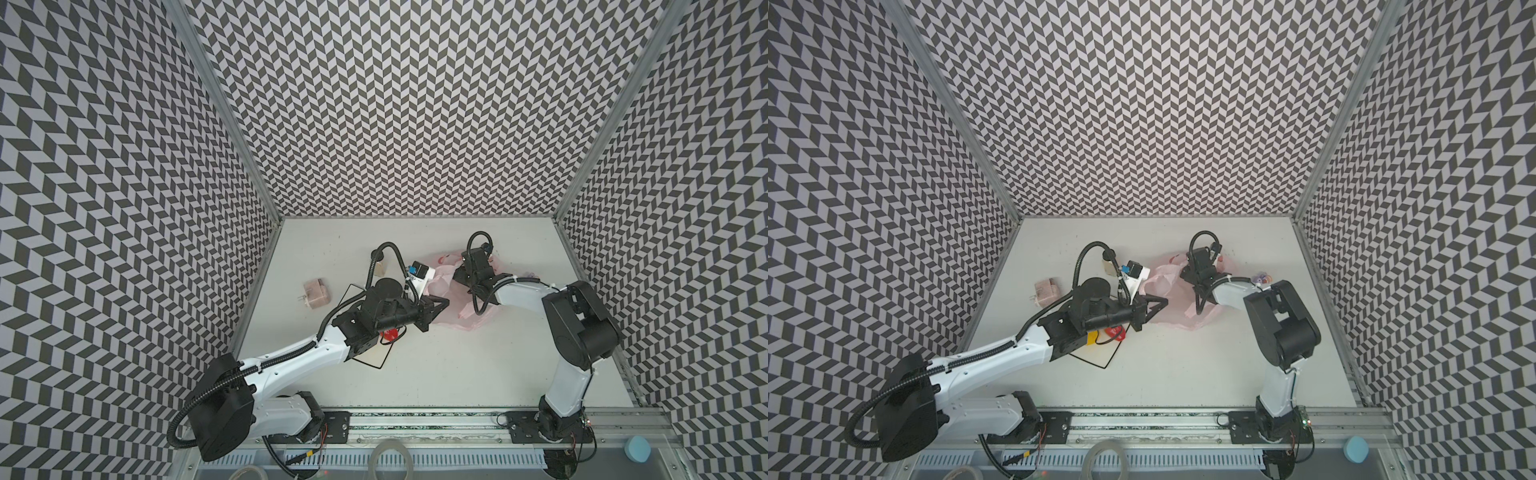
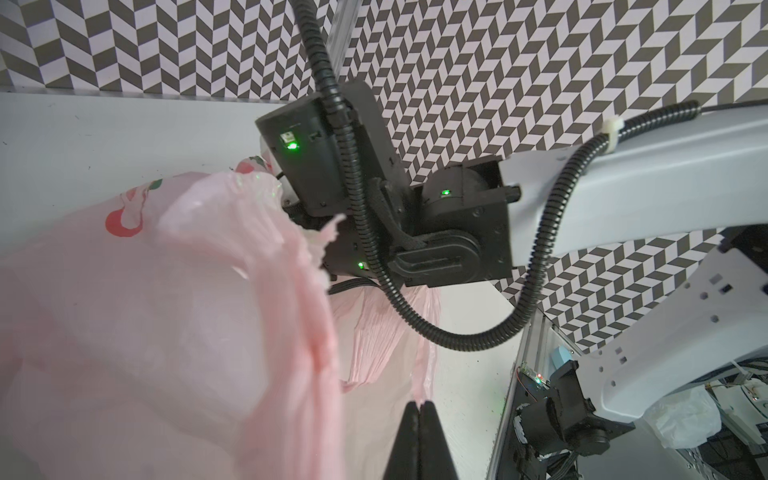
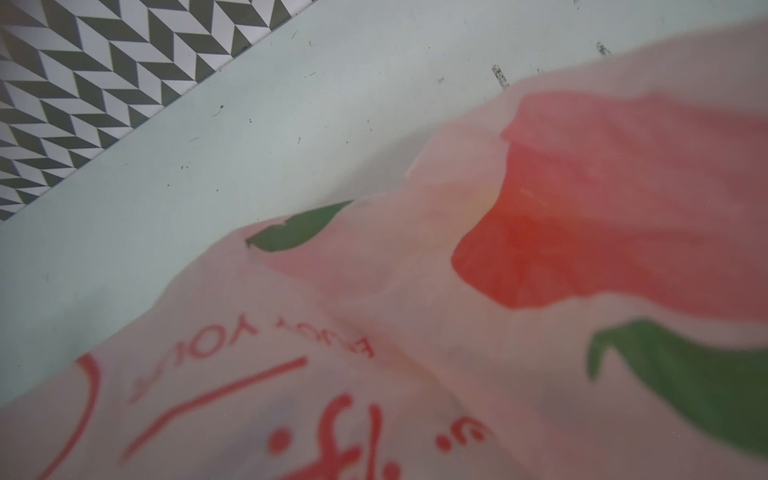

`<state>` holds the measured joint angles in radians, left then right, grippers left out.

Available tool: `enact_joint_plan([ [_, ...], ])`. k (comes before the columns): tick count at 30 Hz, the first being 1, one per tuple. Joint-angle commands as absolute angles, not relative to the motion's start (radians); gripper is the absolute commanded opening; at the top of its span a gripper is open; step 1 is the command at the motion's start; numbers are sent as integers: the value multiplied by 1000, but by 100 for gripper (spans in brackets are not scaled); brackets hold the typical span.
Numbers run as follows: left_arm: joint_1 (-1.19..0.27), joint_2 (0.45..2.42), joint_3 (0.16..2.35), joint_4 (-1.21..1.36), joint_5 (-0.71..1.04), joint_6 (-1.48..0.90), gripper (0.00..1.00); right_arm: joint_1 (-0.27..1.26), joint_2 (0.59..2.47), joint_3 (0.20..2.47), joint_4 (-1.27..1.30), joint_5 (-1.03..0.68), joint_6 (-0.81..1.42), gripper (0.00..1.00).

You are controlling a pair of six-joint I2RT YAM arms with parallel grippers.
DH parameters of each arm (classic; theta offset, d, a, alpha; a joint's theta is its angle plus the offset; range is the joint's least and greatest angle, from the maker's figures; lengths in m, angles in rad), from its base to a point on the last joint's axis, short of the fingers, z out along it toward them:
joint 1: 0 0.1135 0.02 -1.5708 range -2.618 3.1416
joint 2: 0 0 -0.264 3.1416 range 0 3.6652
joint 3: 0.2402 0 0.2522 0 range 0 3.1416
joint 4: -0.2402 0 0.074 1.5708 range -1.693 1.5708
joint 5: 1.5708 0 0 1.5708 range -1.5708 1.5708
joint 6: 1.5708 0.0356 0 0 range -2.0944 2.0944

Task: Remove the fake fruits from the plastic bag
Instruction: 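Grasp the red-yellow fake fruit inside the bag and pull it out with the right gripper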

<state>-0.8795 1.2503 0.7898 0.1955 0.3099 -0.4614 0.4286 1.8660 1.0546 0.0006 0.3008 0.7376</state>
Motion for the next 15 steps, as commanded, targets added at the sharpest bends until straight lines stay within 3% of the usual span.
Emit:
enact_joint_plan([
  [1, -888, 1249, 828, 185, 321, -442, 0, 423, 1914, 1106, 24, 324, 759, 85],
  [15, -888, 1242, 818, 173, 261, -454, 0, 423, 1932, 1118, 36, 302, 732, 55],
])
